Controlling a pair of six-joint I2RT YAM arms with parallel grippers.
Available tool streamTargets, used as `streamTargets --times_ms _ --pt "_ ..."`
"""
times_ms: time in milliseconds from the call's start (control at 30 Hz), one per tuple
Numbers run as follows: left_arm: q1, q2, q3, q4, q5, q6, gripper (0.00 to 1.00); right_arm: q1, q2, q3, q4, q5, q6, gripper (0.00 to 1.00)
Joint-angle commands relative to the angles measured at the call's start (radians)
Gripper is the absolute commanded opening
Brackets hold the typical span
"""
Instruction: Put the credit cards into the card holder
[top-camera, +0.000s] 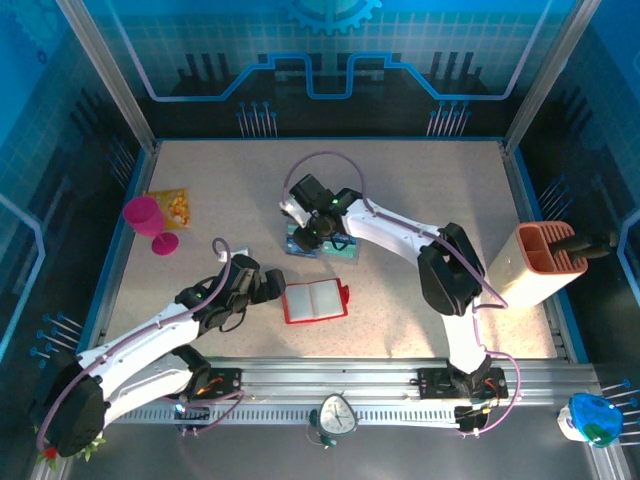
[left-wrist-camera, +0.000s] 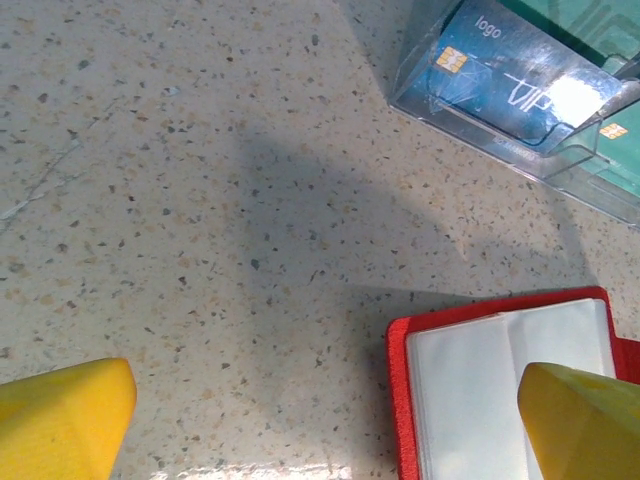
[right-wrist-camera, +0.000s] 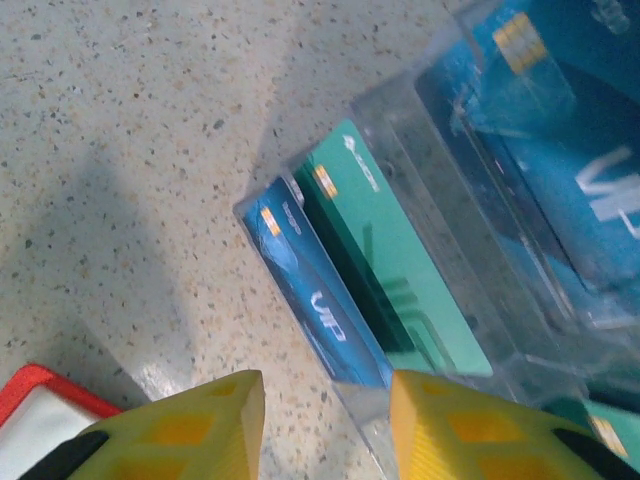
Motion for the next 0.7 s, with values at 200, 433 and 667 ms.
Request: streamTargets --times_ms 200,433,667 --pt "0.014 -0.05 0.017 -0.042 -0.03 -0.022 0.99 0.014 0.13 0.158 -0.104 0.06 -0.074 0.35" --pt "0.017 -0.049 0.019 -0.036 -0.028 -0.021 0.99 0.018 0.178 0.182 -0.11 0.067 -0.08 0.32" --pt "0.023 -0.049 0.014 -0.028 -0.025 -0.021 0.99 0.02 0.212 0.199 -0.117 0.066 -0.083 0.29"
